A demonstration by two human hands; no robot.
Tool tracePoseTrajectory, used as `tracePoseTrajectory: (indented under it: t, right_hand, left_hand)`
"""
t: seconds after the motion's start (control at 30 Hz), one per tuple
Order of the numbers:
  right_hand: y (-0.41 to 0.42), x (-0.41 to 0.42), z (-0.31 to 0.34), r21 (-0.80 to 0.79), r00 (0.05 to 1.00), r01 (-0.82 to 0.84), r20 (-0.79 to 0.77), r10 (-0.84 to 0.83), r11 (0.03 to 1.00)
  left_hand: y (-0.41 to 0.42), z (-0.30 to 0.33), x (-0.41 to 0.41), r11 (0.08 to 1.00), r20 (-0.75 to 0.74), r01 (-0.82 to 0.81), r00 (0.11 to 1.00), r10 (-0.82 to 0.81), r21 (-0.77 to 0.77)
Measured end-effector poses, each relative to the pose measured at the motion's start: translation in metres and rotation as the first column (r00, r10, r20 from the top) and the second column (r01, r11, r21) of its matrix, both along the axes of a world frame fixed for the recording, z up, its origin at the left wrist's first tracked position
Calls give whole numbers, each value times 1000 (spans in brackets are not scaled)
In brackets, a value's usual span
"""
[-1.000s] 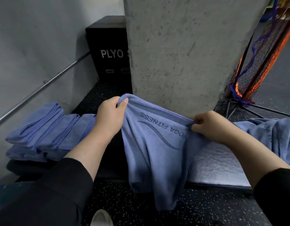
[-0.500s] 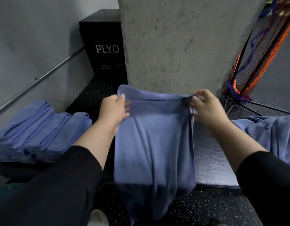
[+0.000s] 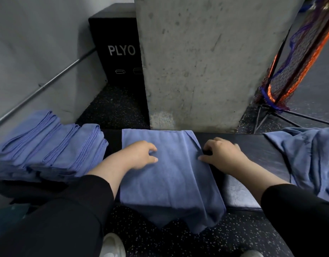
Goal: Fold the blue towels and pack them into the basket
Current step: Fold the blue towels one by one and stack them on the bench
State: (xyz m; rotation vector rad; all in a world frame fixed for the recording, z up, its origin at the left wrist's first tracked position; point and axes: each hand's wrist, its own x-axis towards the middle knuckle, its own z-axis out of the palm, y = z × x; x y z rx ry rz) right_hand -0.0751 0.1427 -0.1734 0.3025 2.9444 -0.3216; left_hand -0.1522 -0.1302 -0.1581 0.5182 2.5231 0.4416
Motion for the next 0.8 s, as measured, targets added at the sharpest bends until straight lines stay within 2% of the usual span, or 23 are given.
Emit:
tracePoseTrajectory:
  t: [0.03,0.1,0.13,0.2,0.27,0.3,0.4,0.53,0.6,0.67,0.73,0.77,0.8]
  right_hand:
    - [-5,2,-1,-16,1000,5,4,-5,1000]
    - [-14,5,-4,-13,1000,4,21,-4,1000]
    - [-17,5,-5,-3,1000,13,27,-13,1000]
    - [-21,4,-7,13,999,43,21,-43,999]
    - [-20,1,-10,5,997,76,16,-76,997]
    - [-18,-1,-11,-10,995,99,19,-98,995]
    - [-9,-8,-13,-94,985,169,35,-167,981]
    - [2,-15,-8,-267,957,282,13,-289,922]
    - [5,-20,-4,-364,939,312,-24,-344,877]
    - [10,-27,-1,-521,893,343,-77,-443,782]
    - [19,-35,1,-701,828,340,-93,-553,627]
    - [25,-39,-1,-718,820,329,-105,-563,614]
    - [29,-38,-1,-666,839,333,-114,-532,667]
  left_hand:
    - [-2,0,2,1000,-8,-30,1000,30,8]
    - [-8,-2,2,992,-125,-125,984,125,10]
    - [-12,0,0,983,-193,-179,967,168,-43]
    - [-20,7,-2,927,-270,-265,943,193,-264]
    - [-25,11,1,859,-210,-252,962,173,-446]
    - [-26,11,2,841,-153,-233,972,181,-488]
    - [-28,3,1,830,-77,-189,982,175,-525]
    - [-20,-8,-7,837,-105,-167,986,132,-521]
    - [-16,-12,-13,872,-210,-266,959,193,-412]
    - [-12,-12,-23,910,-355,-397,873,334,-122]
    - [-6,-11,-34,877,-383,-437,789,481,201]
    - [-2,-10,-38,857,-364,-428,779,511,288]
    - [1,-9,-39,855,-339,-415,792,507,311]
